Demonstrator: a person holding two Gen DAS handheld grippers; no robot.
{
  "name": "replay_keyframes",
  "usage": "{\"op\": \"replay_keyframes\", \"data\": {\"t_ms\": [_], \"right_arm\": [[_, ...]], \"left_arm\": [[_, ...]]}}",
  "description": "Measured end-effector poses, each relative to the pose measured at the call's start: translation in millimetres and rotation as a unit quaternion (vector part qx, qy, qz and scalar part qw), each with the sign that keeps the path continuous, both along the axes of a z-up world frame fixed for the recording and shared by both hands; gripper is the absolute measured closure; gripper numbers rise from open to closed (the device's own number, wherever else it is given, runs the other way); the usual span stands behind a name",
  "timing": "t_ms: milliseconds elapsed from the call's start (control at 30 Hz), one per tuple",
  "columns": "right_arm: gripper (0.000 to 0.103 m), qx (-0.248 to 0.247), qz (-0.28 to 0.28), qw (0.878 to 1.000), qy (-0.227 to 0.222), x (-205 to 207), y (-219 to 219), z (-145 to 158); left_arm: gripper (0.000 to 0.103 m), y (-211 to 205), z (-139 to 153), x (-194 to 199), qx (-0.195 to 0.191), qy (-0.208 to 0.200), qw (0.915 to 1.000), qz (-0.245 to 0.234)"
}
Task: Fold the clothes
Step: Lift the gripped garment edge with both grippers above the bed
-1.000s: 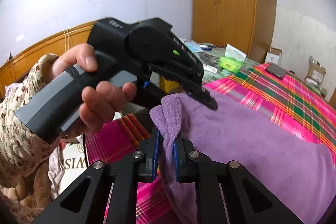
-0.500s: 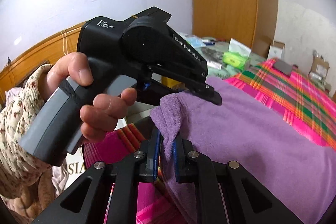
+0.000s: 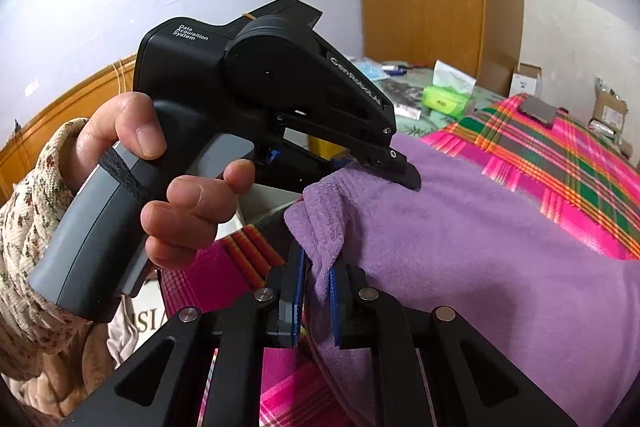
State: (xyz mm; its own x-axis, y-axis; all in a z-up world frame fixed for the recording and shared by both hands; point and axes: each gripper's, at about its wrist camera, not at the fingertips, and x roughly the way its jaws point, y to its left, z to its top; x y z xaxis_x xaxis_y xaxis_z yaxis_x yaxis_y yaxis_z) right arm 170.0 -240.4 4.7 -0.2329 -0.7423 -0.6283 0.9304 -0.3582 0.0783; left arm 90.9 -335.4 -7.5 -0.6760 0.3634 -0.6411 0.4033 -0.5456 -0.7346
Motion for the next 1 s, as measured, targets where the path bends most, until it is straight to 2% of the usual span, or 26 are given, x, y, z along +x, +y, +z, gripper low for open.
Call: {"op": "replay_keyframes", "data": {"t_ms": [233, 500, 1000], "right_arm": [[0.092, -0.051, -0.017, 0.998, 0.017, 4, 31, 19], [0.092, -0.089, -0.046, 0.995, 0.023, 3, 68, 40], [0.092, -0.132, -0.117, 0.984, 0.031, 1, 143, 62]], "left_arm": [[0.087, 25, 34, -6, -0.036, 0.028, 0.9987, -0.021], [0.087, 57, 59, -19, -0.051, 0.047, 0.9966, -0.046], [0.087, 131, 79, -61, -0.055, 0.072, 0.9882, -0.123]]}}
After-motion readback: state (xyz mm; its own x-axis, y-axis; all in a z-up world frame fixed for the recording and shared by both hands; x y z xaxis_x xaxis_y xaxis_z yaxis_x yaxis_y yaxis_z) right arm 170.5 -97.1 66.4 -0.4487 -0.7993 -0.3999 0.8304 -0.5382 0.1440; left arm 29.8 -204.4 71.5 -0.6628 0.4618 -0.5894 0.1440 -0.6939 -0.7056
